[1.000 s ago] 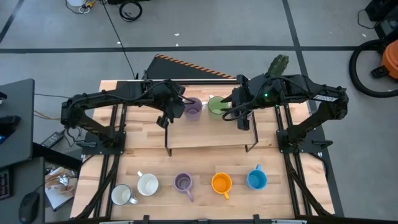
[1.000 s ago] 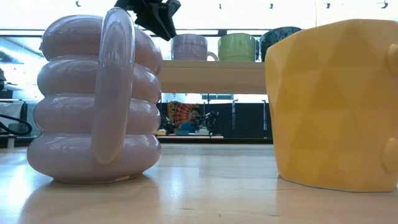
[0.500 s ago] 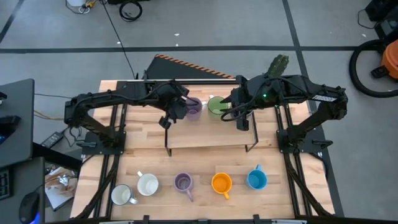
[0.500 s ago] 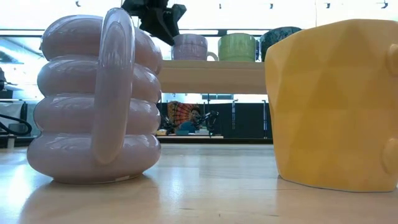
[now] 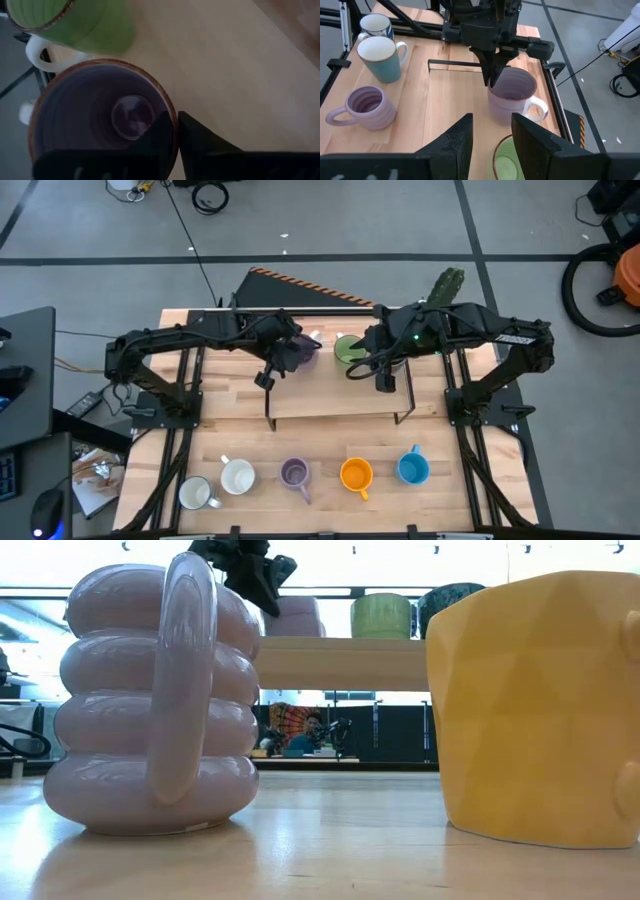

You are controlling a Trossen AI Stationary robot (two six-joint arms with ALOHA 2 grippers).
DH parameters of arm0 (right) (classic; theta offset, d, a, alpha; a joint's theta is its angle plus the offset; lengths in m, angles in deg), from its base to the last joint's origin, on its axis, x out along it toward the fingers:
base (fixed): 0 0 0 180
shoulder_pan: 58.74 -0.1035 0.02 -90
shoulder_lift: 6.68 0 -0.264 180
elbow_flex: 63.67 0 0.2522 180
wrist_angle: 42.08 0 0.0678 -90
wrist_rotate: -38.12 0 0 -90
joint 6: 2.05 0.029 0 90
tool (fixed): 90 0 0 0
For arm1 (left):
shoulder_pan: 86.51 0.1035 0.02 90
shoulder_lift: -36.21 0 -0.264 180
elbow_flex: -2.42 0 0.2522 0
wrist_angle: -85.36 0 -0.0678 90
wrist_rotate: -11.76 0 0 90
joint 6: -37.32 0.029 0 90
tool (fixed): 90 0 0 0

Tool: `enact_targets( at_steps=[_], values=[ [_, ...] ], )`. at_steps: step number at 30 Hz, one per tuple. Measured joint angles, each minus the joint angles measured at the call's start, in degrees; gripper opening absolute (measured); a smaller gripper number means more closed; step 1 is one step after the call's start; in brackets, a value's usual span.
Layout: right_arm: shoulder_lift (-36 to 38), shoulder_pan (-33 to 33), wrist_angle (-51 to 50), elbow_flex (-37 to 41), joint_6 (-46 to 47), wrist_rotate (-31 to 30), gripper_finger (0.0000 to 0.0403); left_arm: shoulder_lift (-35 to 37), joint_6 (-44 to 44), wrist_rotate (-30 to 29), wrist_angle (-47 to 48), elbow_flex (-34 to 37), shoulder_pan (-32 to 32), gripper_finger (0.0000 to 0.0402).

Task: Place coffee mugs
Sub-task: Put the top purple mug on the shelf

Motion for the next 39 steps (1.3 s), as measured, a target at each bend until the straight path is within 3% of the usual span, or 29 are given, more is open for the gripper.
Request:
enact_targets(
  at_steps=[8,21,26,39],
  values=[
    [0.6,0.0,-0.2,0.0,-0.1,-0.1,0.0140,0.0,-6.6,0.6,0.2,-0.1,-0.4,0.0022],
    [0.6,0.0,-1.0,0.0,-0.7,-0.1,0.0140,-0.7,-31.9,0.9,3.4,-13.5,2.1,0.0021],
    [0.8,0.1,-1.1,0.0,-1.0,-0.1,0.0140,-4.6,-37.3,3.0,9.1,-18.3,4.6,0.0021],
    [1.5,0.1,-4.8,0.0,-0.8,-0.9,0.0140,-19.7,-41.2,2.8,24.1,-36.0,4.2,0.0021]
  ],
)
